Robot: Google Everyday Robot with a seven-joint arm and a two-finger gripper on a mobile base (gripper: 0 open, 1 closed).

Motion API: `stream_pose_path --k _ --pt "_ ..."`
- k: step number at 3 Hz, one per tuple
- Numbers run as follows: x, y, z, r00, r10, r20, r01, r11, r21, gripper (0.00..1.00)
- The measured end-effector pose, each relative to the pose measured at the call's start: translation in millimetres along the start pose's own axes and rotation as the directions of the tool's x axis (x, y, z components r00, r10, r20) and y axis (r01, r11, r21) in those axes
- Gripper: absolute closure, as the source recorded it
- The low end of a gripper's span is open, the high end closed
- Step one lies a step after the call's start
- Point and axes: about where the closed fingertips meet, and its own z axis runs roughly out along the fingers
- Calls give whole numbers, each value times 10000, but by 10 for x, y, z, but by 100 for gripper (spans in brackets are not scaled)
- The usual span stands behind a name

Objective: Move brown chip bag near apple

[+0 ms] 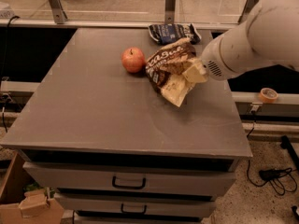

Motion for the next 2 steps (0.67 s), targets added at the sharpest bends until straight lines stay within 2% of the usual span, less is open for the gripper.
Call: stream_pose_path --k 2 --pt "1 43 69 10000 35 -7 -35 10000 35 14"
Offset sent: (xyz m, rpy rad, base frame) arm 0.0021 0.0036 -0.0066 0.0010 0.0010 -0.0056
